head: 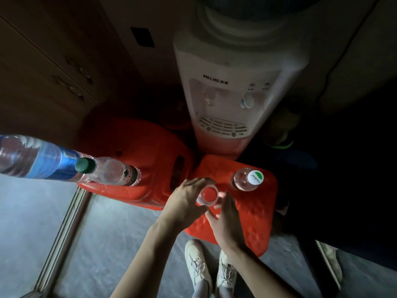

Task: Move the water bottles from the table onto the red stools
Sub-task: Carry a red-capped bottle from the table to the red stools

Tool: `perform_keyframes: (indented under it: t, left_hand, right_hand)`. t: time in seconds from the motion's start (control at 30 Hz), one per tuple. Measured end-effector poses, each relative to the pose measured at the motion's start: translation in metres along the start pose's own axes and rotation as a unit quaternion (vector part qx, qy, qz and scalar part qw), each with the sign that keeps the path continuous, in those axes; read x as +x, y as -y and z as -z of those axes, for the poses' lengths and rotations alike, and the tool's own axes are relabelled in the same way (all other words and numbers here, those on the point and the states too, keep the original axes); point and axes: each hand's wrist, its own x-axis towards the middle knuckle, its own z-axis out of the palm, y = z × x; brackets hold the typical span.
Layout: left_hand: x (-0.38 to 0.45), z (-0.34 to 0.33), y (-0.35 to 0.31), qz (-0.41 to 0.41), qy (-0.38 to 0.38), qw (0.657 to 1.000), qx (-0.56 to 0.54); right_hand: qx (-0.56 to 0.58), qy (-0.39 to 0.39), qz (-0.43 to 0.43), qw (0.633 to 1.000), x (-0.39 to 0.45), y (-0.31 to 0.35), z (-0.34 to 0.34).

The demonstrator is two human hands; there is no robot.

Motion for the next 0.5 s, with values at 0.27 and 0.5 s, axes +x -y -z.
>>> perform_keyframes:
  t: [0.27, 0.5]
  left_hand:
    - [-0.009, -0.011, -0.010, 0.036, -0.054, 0.998, 0.025]
    - [-0.024, 0.000, -0.028, 0.106, -0.072, 0.991, 0.037]
  right_hand:
    - [-0.033, 0.000, 0.049, 0.998, -0.010, -0.013, 0.009]
    - [-0.051, 0.038, 0.091, 0.994, -0.038, -0.012, 0.020]
